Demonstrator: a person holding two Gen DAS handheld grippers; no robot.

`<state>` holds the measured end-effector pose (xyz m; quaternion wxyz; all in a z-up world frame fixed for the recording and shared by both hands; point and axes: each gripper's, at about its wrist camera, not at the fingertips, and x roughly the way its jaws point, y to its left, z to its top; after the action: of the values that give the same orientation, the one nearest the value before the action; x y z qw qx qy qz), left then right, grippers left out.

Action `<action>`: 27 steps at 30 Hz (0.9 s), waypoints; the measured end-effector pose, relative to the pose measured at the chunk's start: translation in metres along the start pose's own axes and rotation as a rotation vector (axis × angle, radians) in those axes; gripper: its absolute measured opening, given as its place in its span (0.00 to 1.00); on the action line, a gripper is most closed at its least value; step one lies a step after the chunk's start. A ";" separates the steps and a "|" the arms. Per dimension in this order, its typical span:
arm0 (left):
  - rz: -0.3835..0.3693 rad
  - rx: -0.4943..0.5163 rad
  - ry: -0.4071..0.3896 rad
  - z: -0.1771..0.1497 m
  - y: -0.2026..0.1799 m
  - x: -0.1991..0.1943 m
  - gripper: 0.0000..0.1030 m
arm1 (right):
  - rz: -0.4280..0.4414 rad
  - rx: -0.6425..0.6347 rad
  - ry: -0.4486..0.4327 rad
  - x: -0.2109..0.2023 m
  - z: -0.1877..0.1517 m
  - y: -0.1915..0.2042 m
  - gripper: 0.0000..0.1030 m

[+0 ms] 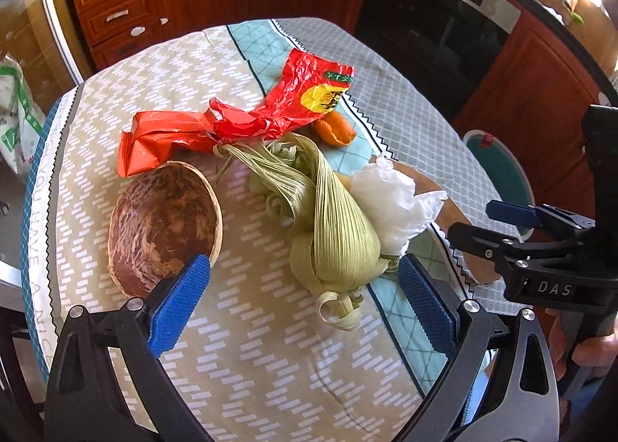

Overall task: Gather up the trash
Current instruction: 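Return both grippers to the table toward the tissue and paper strip, then grasp the white tissue with the left gripper while the right grasps the brown paper strip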

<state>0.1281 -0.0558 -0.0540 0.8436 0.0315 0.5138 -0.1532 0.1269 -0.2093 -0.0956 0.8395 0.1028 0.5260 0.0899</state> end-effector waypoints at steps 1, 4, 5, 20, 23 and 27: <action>0.001 0.006 0.000 0.002 -0.001 0.001 0.95 | 0.003 -0.008 0.006 0.003 0.000 0.002 0.68; 0.004 0.030 0.000 0.005 -0.007 0.003 0.95 | 0.017 -0.016 0.037 0.012 -0.001 0.002 0.54; 0.005 0.040 0.002 0.006 -0.010 0.003 0.95 | 0.016 -0.017 0.047 0.015 -0.002 0.002 0.36; -0.016 0.374 0.042 0.033 -0.091 0.028 0.83 | 0.019 0.178 -0.039 -0.015 -0.005 -0.066 0.03; -0.019 0.409 0.093 0.034 -0.096 0.047 0.73 | 0.033 0.200 -0.038 -0.014 -0.009 -0.072 0.03; 0.012 0.458 0.141 0.031 -0.097 0.063 0.67 | 0.050 0.218 -0.030 -0.009 -0.012 -0.078 0.04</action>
<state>0.1530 -0.1692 -0.0844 0.7772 0.2357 0.5232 -0.2581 0.1159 -0.2862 -0.1136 0.8286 0.2078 0.5172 0.0517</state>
